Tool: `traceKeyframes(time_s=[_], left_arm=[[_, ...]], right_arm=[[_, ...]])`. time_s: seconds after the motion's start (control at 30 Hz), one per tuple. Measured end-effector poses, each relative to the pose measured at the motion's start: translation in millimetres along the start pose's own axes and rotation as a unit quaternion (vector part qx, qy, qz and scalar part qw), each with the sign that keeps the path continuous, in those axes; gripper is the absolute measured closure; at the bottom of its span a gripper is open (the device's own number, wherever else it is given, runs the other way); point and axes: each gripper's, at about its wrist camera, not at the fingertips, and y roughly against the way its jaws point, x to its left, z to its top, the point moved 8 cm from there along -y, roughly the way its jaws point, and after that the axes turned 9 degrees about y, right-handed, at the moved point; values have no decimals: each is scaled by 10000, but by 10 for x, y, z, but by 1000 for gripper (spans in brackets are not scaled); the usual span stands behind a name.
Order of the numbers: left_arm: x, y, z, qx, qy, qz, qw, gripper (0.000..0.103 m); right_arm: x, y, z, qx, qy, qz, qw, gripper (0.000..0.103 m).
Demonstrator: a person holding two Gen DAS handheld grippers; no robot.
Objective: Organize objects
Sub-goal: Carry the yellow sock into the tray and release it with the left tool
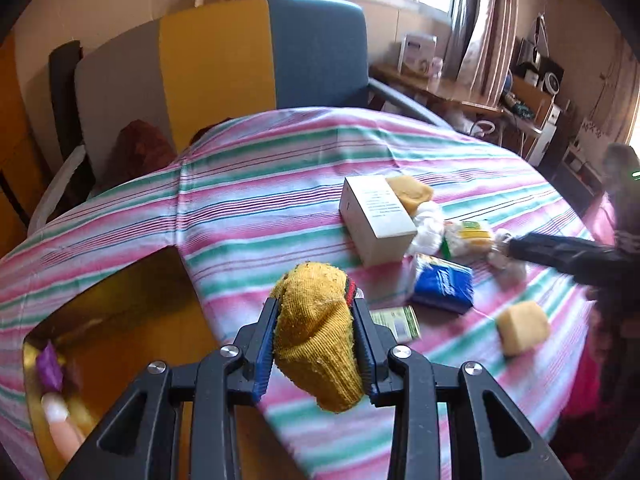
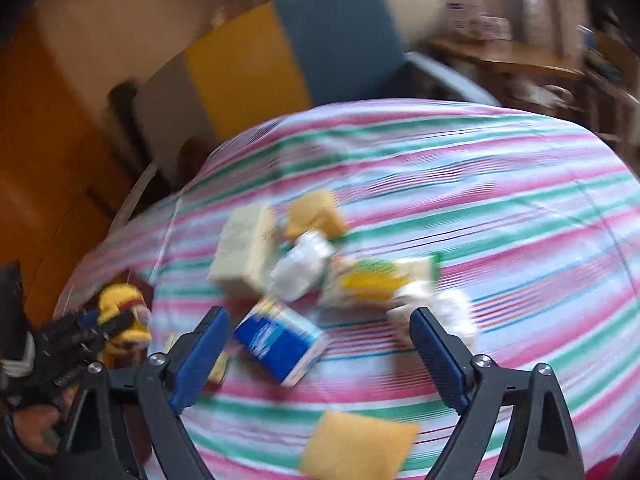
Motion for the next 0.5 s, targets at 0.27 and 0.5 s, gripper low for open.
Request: traceKeyframes(time_s=[0.27,0.5], left_arm=[[540,505,-317,-173,654,205,9975,68],[1170,845,-664,-291,1348,557,9889,68]], right_arm=[[789,-318,-356,651,862,764,9912,12],[1100,-621,-455,984,604,595,9915,0]])
